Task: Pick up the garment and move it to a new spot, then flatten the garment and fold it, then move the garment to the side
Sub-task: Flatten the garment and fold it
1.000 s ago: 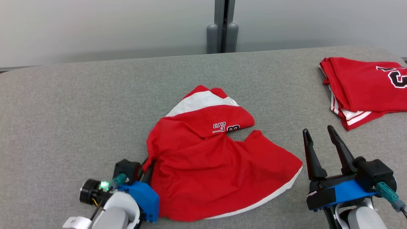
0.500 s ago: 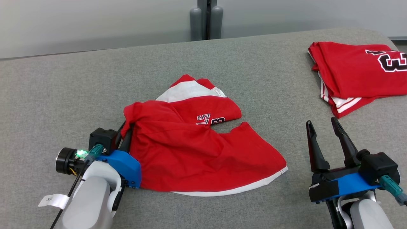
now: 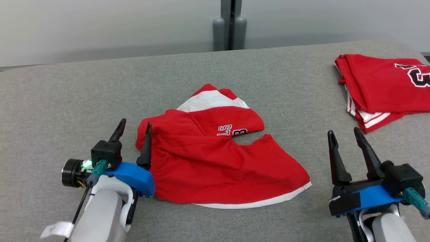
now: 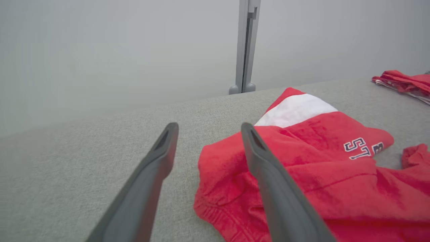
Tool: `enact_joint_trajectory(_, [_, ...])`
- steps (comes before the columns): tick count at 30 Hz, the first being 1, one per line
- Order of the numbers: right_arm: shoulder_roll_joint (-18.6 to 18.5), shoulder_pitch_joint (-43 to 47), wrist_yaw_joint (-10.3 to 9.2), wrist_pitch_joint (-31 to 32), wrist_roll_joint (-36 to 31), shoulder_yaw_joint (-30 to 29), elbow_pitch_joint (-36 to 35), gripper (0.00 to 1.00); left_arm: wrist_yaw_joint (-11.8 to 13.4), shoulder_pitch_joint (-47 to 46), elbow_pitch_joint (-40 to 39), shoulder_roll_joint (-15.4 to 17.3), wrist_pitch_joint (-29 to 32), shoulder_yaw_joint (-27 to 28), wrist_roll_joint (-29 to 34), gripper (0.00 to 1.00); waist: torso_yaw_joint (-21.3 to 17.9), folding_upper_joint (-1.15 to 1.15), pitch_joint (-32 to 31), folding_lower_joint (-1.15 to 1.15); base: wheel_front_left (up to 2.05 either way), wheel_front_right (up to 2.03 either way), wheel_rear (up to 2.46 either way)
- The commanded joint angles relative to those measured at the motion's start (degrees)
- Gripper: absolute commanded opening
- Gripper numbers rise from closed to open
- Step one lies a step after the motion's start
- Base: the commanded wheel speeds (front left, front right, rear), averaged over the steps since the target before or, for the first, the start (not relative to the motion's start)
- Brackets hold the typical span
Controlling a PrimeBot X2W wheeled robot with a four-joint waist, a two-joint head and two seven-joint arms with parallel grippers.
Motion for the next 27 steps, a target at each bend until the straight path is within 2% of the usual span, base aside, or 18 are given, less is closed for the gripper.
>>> enact_joint_trajectory(1, [0.1,0.7,0.00,-0.2,-0.3,-0.1,0.0,1.00,0.5,1.4,-2.9,-0.3,-0.3,0.7,-0.2,1.00,0.6,0.00,-0.3,0.00,0.00,0.00,0.00])
enact_joint_trajectory(6, [0.2,1.6,0.00,-0.3,-0.1,-0.1,0.4,1.00,0.7,8.8,-11.9,-0.4,-0.3,1.7,0.8,1.00,1.9,0.00,-1.2,0.00,0.00,0.00,0.00])
enact_joint_trajectory(12, [0.3,2.2,0.00,-0.3,0.0,-0.3,0.5,1.00,-0.5,15.6,-15.0,-0.5,-0.3,-0.3,1.5,1.00,2.7,0.00,-2.0,0.00,0.00,0.00,0.00])
enact_joint_trajectory(17, [0.0,2.6,0.00,-0.3,0.2,-0.4,0.5,1.00,-1.0,18.2,-14.6,-0.5,-0.2,-1.5,0.8,1.00,2.9,0.00,-2.0,0.00,0.00,0.00,0.00])
enact_joint_trajectory(27, [-0.7,2.0,0.00,-0.2,0.8,0.3,0.8,1.00,-1.6,17.8,-10.0,-0.7,1.7,-2.7,-0.6,1.00,1.2,0.00,-1.6,0.00,0.00,0.00,0.00])
